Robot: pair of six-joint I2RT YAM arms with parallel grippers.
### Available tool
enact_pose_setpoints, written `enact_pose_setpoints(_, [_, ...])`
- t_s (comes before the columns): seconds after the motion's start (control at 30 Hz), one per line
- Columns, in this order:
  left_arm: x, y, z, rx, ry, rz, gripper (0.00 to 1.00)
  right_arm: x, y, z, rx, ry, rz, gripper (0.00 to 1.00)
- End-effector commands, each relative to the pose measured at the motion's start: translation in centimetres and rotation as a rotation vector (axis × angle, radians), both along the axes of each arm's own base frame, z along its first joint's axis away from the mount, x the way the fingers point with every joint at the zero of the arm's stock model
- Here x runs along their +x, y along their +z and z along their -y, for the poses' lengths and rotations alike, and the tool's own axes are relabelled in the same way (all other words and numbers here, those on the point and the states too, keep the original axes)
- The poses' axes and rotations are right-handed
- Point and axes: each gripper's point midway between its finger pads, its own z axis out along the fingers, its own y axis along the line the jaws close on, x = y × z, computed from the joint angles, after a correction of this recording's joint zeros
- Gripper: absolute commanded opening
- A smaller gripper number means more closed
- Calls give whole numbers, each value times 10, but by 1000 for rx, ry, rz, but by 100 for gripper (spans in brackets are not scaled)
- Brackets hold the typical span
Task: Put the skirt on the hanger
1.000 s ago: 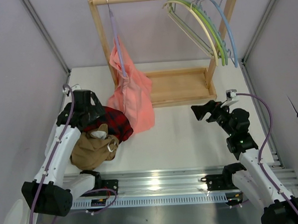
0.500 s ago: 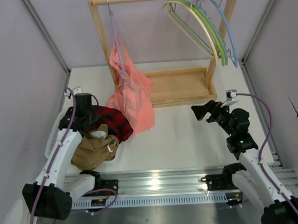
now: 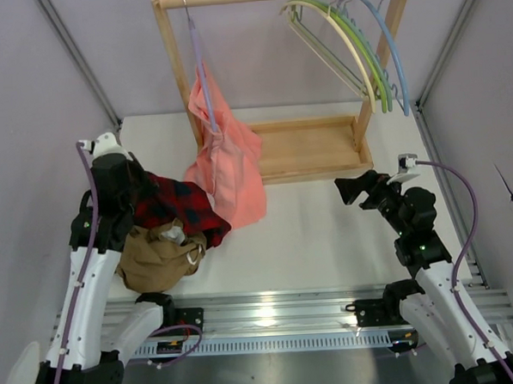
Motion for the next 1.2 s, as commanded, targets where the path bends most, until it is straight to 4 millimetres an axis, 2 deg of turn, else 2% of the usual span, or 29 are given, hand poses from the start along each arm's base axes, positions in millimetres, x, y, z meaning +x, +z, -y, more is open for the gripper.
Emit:
enact_pose_setpoints(0.0, [-3,85,9,5,-86,245,0,4,23,4,40,-46,9,99])
enact_pose_setpoints(0.03, [-6,100,11,-3,-102,283,0,6,22,5,43,-52,-8,99])
enact_pose_setpoints(0.1, [-5,114,18,-13,-138,324,0,3,16,5,34,-48,-63,99])
enact_pose_setpoints(0.17, [-5,138,29,-26,-195,368,0,-1,21,4,30,-42,-62,99])
enact_pose_setpoints(0.2, [-5,141,34,-26,-214,368,0,-2,21,5,32,-48,-61,99])
enact_pose_setpoints(0.23, [-13,170,42,-27,-254,430,0,-3,19,6,36,-52,-63,99])
enact_pose_setpoints(0.27, [-15,177,47,-26,-275,441,0,-5,20,7,38,-56,-60,99])
enact_pose_setpoints(0.3, [-18,184,61,-24,-329,452,0,-8,25,9,41,-60,-40,99])
enact_pose_setpoints(0.33, [-28,210,64,-32,-351,513,0,-9,27,12,40,-80,-36,99])
enact_pose_setpoints(0.4, [-38,224,83,-53,-434,541,0,-9,27,22,49,-145,-64,99])
enact_pose_setpoints(0.43, [-49,241,95,-80,-494,580,0,-7,22,37,38,-231,-110,99])
enact_pose_setpoints(0.47, [-50,245,94,-83,-493,594,0,-7,21,46,33,-288,-129,99])
enact_pose_setpoints(0.53, [-55,252,119,-134,-588,609,0,-5,12,69,14,-423,-200,99])
enact_pose_setpoints(0.6, [-62,252,147,-170,-686,595,0,-12,11,81,-22,-473,-265,99])
enact_pose_setpoints(0.67, [-64,246,170,-176,-739,576,0,-12,10,85,-51,-473,-285,99])
enact_pose_setpoints(0.7, [-78,243,192,-182,-815,572,0,-12,13,87,-51,-473,-280,99])
enact_pose_setpoints(0.73, [-72,228,199,-154,-783,541,0,-13,16,86,-47,-462,-271,99])
enact_pose_setpoints(0.8, [-84,219,219,-145,-822,526,0,-16,26,90,-40,-475,-254,99])
enact_pose_setpoints(0.83, [-80,197,226,-115,-807,488,0,-17,30,94,-41,-491,-244,99])
enact_pose_setpoints(0.9, [-83,191,241,-132,-841,491,0,-23,38,97,-41,-499,-222,99])
enact_pose_setpoints(0.93, [-83,178,249,-124,-858,462,0,-25,43,92,-37,-471,-207,99])
enact_pose_setpoints(1.0, [-82,168,263,-134,-886,436,0,-29,56,80,-41,-390,-138,99])
enact_pose_setpoints(1.03, [-82,153,271,-133,-903,410,0,-32,54,62,-34,-279,-129,99])
enact_pose_setpoints(1.1, [-88,147,284,-177,-946,403,0,-38,64,40,-39,-138,-51,99])
enact_pose_setpoints(1.13, [-87,132,290,-181,-947,381,0,-46,64,11,-27,40,-8,99])
enact_pose_setpoints(1.17, [-87,128,294,-195,-951,375,0,-53,65,-3,-18,132,20,100])
